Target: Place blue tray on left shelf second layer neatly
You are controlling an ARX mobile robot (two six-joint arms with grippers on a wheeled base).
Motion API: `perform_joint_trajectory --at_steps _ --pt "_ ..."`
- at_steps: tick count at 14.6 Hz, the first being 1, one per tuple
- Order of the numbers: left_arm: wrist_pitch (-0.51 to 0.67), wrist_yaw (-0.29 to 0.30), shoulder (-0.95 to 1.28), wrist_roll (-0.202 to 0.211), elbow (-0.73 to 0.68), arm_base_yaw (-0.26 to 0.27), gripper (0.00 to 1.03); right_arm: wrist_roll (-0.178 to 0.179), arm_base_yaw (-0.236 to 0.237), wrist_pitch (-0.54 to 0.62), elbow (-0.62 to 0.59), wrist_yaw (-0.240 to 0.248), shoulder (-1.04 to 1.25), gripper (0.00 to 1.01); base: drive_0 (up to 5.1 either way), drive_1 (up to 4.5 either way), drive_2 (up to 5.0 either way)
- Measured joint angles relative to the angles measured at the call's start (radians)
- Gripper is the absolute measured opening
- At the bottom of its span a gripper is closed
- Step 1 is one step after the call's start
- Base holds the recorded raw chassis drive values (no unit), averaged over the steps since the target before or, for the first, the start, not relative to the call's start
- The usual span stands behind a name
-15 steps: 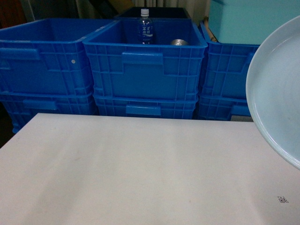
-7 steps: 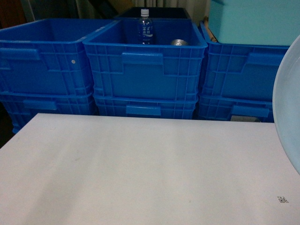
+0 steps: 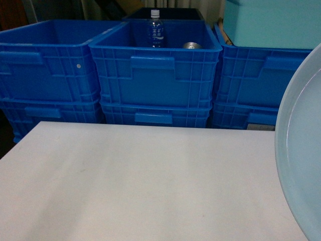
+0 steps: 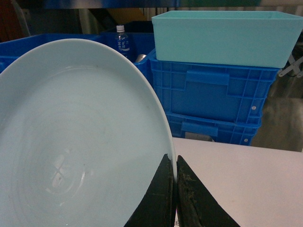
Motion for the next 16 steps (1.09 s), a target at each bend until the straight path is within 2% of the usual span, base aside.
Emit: perform_joint_trajectory --at_steps 6,7,9,10,16 --pt "0.000 0.000 0.000 0.000 0.000 0.000 0.98 -0.001 -0.014 -0.039 -0.024 -0.006 -0.056 0.02 0.0 0.00 0.0" --pt "0.000 0.000 0.000 0.000 0.000 0.000 0.98 -0.010 -0.008 -0.055 -0.031 -0.006 -0.077 0.02 0.0 0.00 0.0" --pt "0.001 0.000 0.000 0.000 0.000 0.000 0.98 -0.053 0.020 -0.068 -0.042 0.044 -0.108 0.02 0.0 0.00 0.0" --pt "-0.001 0.001 0.000 0.000 0.000 0.000 0.98 -0.060 0.020 -0.068 -0.042 0.047 -0.110 0.02 0.0 0.00 0.0" --pt "0.000 0.000 0.000 0.000 0.000 0.000 0.98 -0.073 0.019 -0.068 -0.042 0.050 -0.110 0.02 0.0 0.00 0.0"
